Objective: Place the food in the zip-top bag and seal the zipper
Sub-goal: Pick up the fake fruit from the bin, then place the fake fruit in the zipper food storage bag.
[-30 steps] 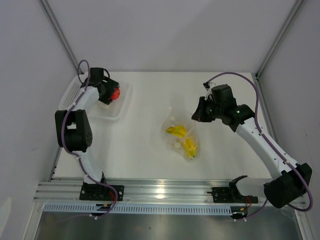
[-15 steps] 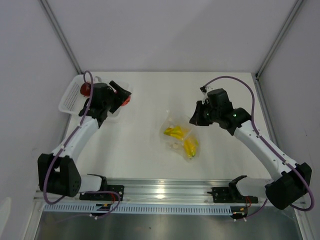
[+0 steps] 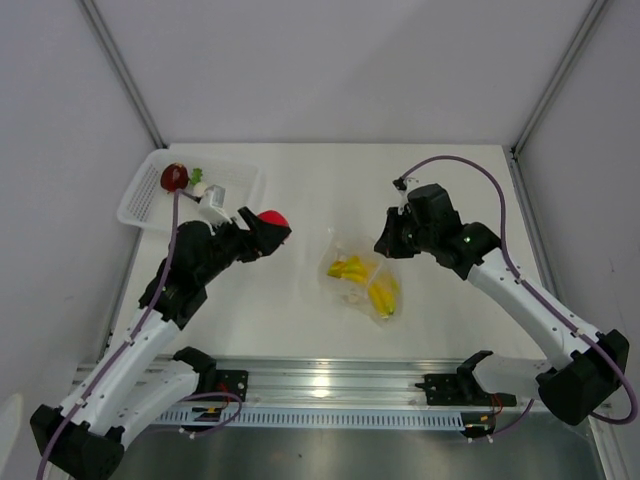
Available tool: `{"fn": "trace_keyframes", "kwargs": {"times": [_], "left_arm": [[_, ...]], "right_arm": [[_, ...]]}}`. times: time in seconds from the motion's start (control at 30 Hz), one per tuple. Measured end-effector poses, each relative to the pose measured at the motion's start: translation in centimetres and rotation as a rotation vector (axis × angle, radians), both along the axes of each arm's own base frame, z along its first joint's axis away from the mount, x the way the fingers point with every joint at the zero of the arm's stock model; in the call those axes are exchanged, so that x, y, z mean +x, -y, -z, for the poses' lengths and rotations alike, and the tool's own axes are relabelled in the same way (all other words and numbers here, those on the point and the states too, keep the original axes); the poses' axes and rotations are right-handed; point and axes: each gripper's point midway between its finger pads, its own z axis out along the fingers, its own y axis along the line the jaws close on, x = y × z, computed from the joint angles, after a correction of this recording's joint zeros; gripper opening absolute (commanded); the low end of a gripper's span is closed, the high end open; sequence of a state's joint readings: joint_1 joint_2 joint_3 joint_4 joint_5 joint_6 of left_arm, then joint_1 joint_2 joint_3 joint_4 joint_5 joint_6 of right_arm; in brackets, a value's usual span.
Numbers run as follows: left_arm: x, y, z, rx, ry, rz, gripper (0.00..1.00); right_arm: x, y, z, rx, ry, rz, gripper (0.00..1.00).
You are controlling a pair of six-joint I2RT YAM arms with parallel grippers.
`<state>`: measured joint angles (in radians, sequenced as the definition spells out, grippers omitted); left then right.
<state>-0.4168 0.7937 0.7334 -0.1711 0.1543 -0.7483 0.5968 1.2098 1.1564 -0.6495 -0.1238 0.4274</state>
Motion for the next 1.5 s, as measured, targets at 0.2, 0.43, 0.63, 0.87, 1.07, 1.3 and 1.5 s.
{"fn": "trace_keyframes", "kwargs": {"times": [0.2, 0.43, 0.63, 0.87, 1.07, 1.3, 1.5], "left_arm": [[-4.2, 2.3, 0.1, 0.03, 0.044, 0.17, 0.01], [-6.6, 3.8, 2.7, 0.078, 0.003, 0.271, 0.01], [-6.8, 5.5, 4.0, 0.099, -0.034, 0.33, 0.0], [-7.8, 8.7, 5.8, 0.107, -0.084, 0.438, 0.01], [-8.5, 11.1, 7.2, 0.105, -0.139, 0.509, 0.04], [-7.7, 13.7, 7.1, 0.089, -0.173, 0.548, 0.15], [-6.9, 16.4, 7.4, 0.064, -0.23, 0.593, 0.34]], "right_arm": [[-0.8, -0.2, 0.0, 0.003, 0.003, -0.007, 0.0], [-1.7, -0.7, 0.2, 0.008, -0.004, -0.022, 0.0], [-2.3, -1.3, 0.0, 0.022, -0.01, -0.034, 0.0], [-2.9, -1.6, -0.9, 0.052, -0.005, -0.036, 0.0], [-3.4, -1.8, -1.6, 0.086, -0.005, -0.039, 0.0], [-3.8, -2.4, -2.1, 0.123, -0.024, -0.049, 0.0], [-3.9, -2.8, -2.3, 0.141, -0.026, -0.056, 0.0]]}}
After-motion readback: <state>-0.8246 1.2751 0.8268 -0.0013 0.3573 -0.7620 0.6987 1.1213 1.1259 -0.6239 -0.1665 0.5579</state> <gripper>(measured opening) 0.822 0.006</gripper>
